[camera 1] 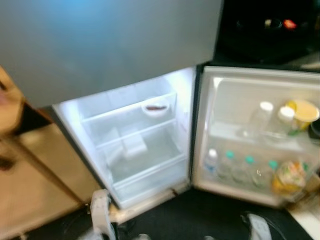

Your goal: Restocking fridge

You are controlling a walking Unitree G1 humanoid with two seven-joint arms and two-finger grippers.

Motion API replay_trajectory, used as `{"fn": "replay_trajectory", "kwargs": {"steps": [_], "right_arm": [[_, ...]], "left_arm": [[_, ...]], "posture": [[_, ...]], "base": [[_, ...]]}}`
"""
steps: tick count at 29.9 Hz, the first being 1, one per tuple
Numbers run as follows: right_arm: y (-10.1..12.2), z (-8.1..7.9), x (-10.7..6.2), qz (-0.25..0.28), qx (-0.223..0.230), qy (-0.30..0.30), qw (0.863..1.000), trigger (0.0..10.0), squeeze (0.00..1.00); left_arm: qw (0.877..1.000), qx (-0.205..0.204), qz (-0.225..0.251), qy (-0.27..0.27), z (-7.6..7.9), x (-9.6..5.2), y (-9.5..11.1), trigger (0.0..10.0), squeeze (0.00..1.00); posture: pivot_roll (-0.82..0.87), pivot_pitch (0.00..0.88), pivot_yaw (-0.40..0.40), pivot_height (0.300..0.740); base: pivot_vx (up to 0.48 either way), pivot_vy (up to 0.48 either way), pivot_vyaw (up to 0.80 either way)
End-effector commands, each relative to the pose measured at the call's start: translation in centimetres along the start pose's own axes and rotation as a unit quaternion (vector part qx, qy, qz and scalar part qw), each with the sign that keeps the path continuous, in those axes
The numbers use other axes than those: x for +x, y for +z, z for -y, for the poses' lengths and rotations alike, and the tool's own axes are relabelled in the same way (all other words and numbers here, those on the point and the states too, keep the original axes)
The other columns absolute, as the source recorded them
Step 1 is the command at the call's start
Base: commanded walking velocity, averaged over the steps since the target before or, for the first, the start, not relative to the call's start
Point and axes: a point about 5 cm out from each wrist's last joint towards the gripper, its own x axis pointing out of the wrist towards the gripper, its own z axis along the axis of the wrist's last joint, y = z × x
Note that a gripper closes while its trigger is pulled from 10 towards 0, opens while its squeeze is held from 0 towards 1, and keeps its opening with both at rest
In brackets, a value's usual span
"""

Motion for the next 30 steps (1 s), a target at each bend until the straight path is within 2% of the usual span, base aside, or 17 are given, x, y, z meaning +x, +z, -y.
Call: {"fn": "replay_trajectory", "kwargs": {"steps": [1,3,7,14,16,17,25,30], "right_arm": [[-2.0,-0.2,-0.2,-0.035,0.008,-0.002,0.999,10.0,0.00],[-2.2,0.0,-0.3,-0.036,0.013,-0.004,0.999,10.0,0.00],[-2.3,0.1,-0.4,-0.038,0.014,-0.006,0.999,10.0,0.00],[-2.5,0.2,-0.5,-0.038,0.018,-0.006,0.999,10.0,0.00],[-2.6,0.2,-0.5,-0.039,0.019,-0.005,0.999,10.0,0.00],[-2.6,0.2,-0.5,-0.039,0.020,-0.005,0.999,10.0,0.00],[-2.6,0.3,-0.5,-0.041,0.015,-0.006,0.999,10.0,0.00],[-2.3,0.4,-0.5,-0.038,0.010,-0.015,0.999,10.0,0.00]], "left_arm": [[1.000,0.010,0.026,0.003,-0.2,0.1,1.7,10.0,0.00],[0.999,0.022,0.037,0.003,-0.5,-0.1,1.9,10.0,0.00],[0.999,0.015,0.047,0.014,-0.9,-0.3,2.2,10.0,0.00],[0.998,0.022,0.044,0.033,-1.3,-0.4,2.4,10.0,0.00],[0.998,0.015,0.046,0.033,-1.2,-0.4,2.4,10.0,0.00],[0.997,0.027,0.047,0.046,-1.2,-0.3,2.6,10.0,0.00],[0.996,0.032,0.049,0.061,-1.3,-0.3,2.6,10.0,0.00],[0.996,0.020,0.040,0.079,-1.9,-0.7,1.6,10.0,0.00]], "posture": [[-0.01,0.099,0.026,0.740],[-0.01,0.099,0.022,0.740],[-0.02,0.100,0.024,0.740],[-0.02,0.100,0.021,0.740],[-0.02,0.101,0.021,0.740],[-0.02,0.101,0.021,0.740],[-0.02,0.098,0.018,0.740],[-0.02,0.094,0.019,0.740]], "base": [[0.000,0.000,0.00],[0.000,0.000,0.00],[0.000,0.000,0.00],[0.286,-0.381,0.00],[0.122,0.000,0.00],[0.000,0.000,0.00],[0.000,0.000,0.00],[0.000,0.000,0.00]]}}
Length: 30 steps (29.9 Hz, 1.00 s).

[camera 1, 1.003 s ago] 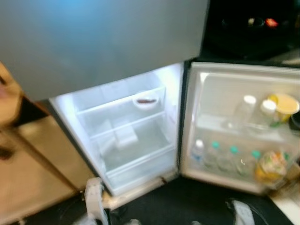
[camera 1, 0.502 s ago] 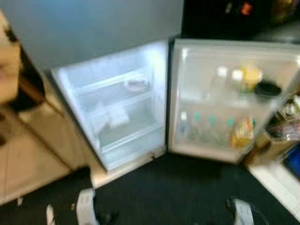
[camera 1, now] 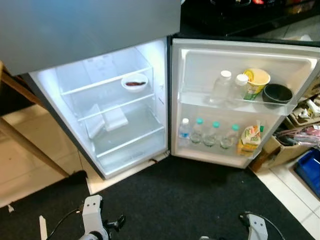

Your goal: Restocking fridge

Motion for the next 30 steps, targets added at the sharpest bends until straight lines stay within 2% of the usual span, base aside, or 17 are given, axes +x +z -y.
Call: {"fn": "replay_trajectory", "kwargs": {"steps": [1,11,14,30], "right_arm": [[-1.7,0.3,-0.3,-0.035,-0.002,-0.017,0.999,10.0,0.00],[-1.2,0.5,-0.2,-0.032,-0.018,-0.040,0.998,10.0,0.00],[-0.9,0.4,-0.1,-0.031,-0.023,-0.042,0.998,10.0,0.00],[0.1,0.4,0.1,-0.026,-0.038,-0.056,0.997,10.0,0.00]], "left_arm": [[1.000,-0.010,-0.018,0.021,-0.7,-0.6,-1.2,10.0,0.00],[0.998,-0.016,-0.037,0.039,-1.1,-1.1,-2.6,10.0,0.00],[0.998,-0.030,-0.039,0.034,-0.9,-1.0,-2.6,10.0,0.00],[0.998,-0.027,-0.029,0.038,-0.1,-0.2,-1.5,10.0,0.00]], "posture": [[-0.01,0.091,0.019,0.740],[0.00,0.068,0.022,0.740],[0.00,0.058,0.021,0.740],[-0.02,0.006,0.012,0.740]], "base": [[0.000,0.000,0.00],[0.000,0.000,0.00],[0.000,-0.302,0.00],[0.000,-0.388,0.00]]}}
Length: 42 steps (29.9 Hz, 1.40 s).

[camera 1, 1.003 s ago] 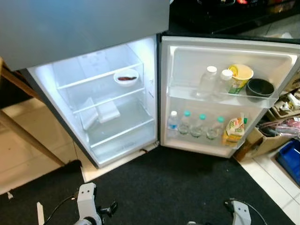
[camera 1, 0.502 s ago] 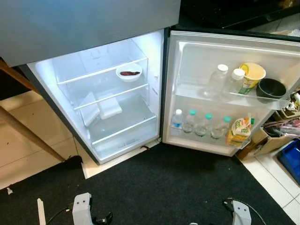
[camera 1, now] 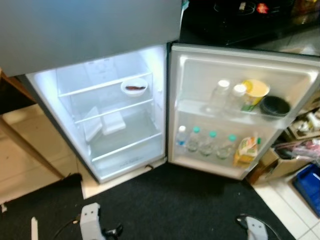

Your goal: Restocking fridge

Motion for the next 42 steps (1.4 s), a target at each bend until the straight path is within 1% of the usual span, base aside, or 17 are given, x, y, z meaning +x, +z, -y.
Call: {"fn": "replay_trajectory", "kwargs": {"steps": [1,5,9,11,12,18,25,30,35,38,42], "right_arm": [[-0.3,-0.3,0.1,-0.008,0.000,-0.001,1.000,10.0,0.00],[0.0,-0.1,0.1,-0.004,-0.006,-0.005,1.000,10.0,0.00],[1.0,0.2,0.1,0.014,-0.016,-0.008,1.000,10.0,0.00],[1.1,0.2,0.1,0.014,-0.018,-0.007,1.000,10.0,0.00],[1.2,0.2,0.1,0.013,-0.027,-0.007,1.000,10.0,0.00],[1.3,0.2,0.1,0.010,-0.043,-0.004,0.999,10.0,0.00],[1.3,0.2,0.1,0.007,-0.047,-0.003,0.999,10.0,0.00],[0.9,0.3,0.0,0.003,-0.048,-0.005,0.999,10.0,0.00],[0.7,0.4,0.0,0.003,-0.047,-0.002,0.999,10.0,0.00],[0.6,0.5,-0.1,0.006,-0.039,-0.006,0.999,10.0,0.00],[0.5,0.6,-0.1,0.003,-0.041,-0.012,0.999,10.0,0.00]], "left_arm": [[1.000,-0.001,-0.004,0.009,-0.1,0.0,-0.1,10.0,0.00],[1.000,-0.006,-0.001,0.010,-0.1,0.0,0.0,10.0,0.00],[1.000,-0.014,0.000,0.012,0.2,0.2,0.0,10.0,0.00],[1.000,-0.015,0.000,0.012,0.2,0.2,0.0,10.0,0.00],[1.000,-0.016,0.000,0.012,0.2,0.2,-0.1,10.0,0.00],[1.000,-0.017,-0.005,0.014,0.3,0.1,-0.4,10.0,0.00],[1.000,-0.018,-0.007,0.016,0.2,0.1,-0.5,10.0,0.00],[0.999,-0.017,-0.020,0.022,-0.2,-0.2,-1.3,10.0,0.00],[0.999,-0.016,-0.023,0.025,-0.4,-0.4,-1.5,10.0,0.00],[0.999,-0.015,-0.025,0.026,-0.5,-0.4,-1.6,10.0,0.00],[0.999,-0.013,-0.027,0.027,-0.5,-0.4,-1.6,10.0,0.00]], "posture": [[-0.02,0.000,0.010,0.740],[-0.03,0.000,0.008,0.740],[-0.03,0.000,0.003,0.740],[-0.03,0.000,0.003,0.740],[-0.03,0.000,0.002,0.740],[-0.04,0.000,-0.001,0.740],[-0.04,0.000,-0.001,0.740],[-0.04,0.000,0.002,0.740],[-0.04,0.000,0.002,0.740],[-0.04,0.000,0.000,0.740],[-0.04,0.000,0.000,0.740]], "base": [[0.000,-0.398,0.00],[0.000,-0.398,0.00],[0.000,-0.398,0.00],[0.000,-0.401,0.00],[0.000,-0.398,0.78],[0.000,-0.394,0.78],[0.000,-0.400,0.77],[0.000,-0.398,0.77],[0.000,-0.398,0.74],[0.000,-0.396,0.00],[0.000,-0.398,0.00]]}}
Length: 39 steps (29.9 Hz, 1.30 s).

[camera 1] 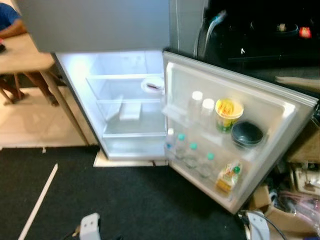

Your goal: Restocking fridge

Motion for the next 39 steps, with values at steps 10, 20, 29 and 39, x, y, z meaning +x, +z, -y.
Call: {"fn": "replay_trajectory", "kwargs": {"steps": [10,20,29,39], "right_arm": [[-0.3,-0.2,0.0,-0.002,0.011,-0.005,1.000,10.0,0.00],[1.4,-0.3,0.2,0.035,0.025,0.005,0.999,10.0,0.00],[3.7,-1.0,0.4,0.074,0.022,0.037,0.996,10.0,0.00],[2.5,-0.7,0.3,0.060,0.035,0.036,0.997,10.0,0.00]], "left_arm": [[1.000,0.016,-0.004,0.003,-0.2,0.0,0.2,10.0,0.00],[1.000,0.012,-0.005,0.005,0.0,0.1,0.1,10.0,0.00],[1.000,0.010,-0.001,-0.001,0.2,0.1,0.2,10.0,0.00],[1.000,0.011,0.002,-0.004,0.3,0.1,0.2,10.0,0.00]], "posture": [[-0.04,0.000,0.005,0.740],[-0.04,0.002,0.006,0.740],[-0.04,0.007,0.002,0.740],[-0.04,0.007,0.002,0.740]], "base": [[0.000,-0.378,0.00],[0.000,0.000,0.00],[0.000,0.000,0.60],[0.000,0.000,0.77]]}}
